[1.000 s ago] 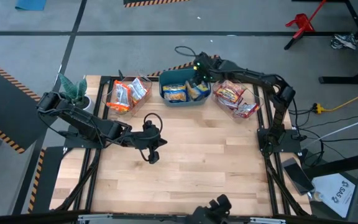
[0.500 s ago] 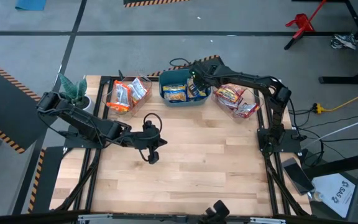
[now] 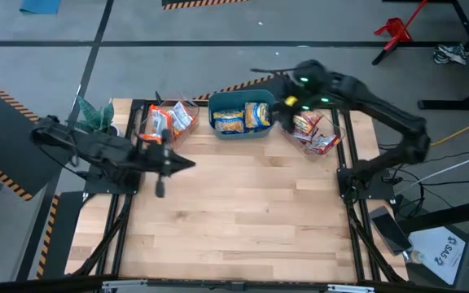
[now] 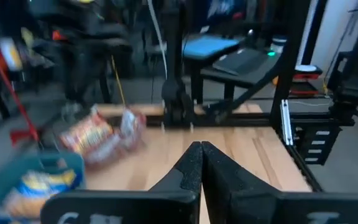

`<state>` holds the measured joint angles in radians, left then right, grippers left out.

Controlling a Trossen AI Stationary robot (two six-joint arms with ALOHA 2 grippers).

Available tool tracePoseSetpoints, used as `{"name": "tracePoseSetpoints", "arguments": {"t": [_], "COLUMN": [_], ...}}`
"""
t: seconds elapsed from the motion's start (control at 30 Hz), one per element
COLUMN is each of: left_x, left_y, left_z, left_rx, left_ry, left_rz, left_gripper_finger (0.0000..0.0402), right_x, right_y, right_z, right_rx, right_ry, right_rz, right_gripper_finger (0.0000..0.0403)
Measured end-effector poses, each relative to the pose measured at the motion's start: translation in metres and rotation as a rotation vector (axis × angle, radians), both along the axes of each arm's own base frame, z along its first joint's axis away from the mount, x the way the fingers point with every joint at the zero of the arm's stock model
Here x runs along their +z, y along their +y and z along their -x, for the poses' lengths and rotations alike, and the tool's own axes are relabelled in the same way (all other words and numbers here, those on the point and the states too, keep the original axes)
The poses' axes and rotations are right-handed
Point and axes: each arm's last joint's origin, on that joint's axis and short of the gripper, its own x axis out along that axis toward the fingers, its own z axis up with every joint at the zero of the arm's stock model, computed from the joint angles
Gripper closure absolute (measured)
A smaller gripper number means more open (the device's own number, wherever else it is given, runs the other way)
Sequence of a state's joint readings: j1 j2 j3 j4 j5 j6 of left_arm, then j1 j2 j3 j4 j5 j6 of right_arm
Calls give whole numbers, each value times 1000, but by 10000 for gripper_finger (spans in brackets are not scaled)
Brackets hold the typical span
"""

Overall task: Sort Maruchan noodles
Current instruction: Return to Home Position

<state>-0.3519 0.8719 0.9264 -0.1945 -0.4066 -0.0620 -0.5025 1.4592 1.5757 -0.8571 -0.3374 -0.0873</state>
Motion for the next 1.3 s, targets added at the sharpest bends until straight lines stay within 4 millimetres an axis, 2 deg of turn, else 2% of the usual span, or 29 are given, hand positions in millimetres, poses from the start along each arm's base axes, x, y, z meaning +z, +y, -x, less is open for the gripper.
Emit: {"name": "tracePoseSetpoints", "arguments": {"t": [0.03,0.1,0.2,0.27,0.37,0.47,0.57,0.7,0.83,1.03,1.17,1.3], "left_x": [4,9,11,12,1,-20,-53,-97,-135,-186,-193,-195], "left_y": [2,7,16,20,26,29,29,28,26,24,24,25], "left_z": [7,20,43,56,73,83,87,87,84,79,78,78], "left_rx": [-5,2,10,-6,-21,-46,-105,-127,-170,-180,-132,-110], "left_ry": [-17,-44,-33,-45,-58,-91,-140,-188,-222,-230,-179,-161], "left_rz": [-31,21,56,85,111,178,244,290,336,428,456,441], "left_gripper_finger": [401,401,401,401,401,401,401,401,401,401,401,401], "right_x": [7,18,16,-1,-36,-74,-107,-130,-147,-193,-220,-226], "right_y": [7,20,35,46,59,68,76,83,87,87,87,85], "right_z": [10,33,63,82,109,129,143,155,160,160,160,160], "right_rx": [50,91,76,57,-19,-115,-147,-148,-146,-170,-190,-256], "right_ry": [-16,-68,-192,-269,-393,-512,-610,-696,-699,-700,-719,-658], "right_rz": [16,56,119,149,209,190,138,78,49,-14,-64,-54], "right_gripper_finger": [276,276,276,276,276,276,276,276,276,276,276,276]}}
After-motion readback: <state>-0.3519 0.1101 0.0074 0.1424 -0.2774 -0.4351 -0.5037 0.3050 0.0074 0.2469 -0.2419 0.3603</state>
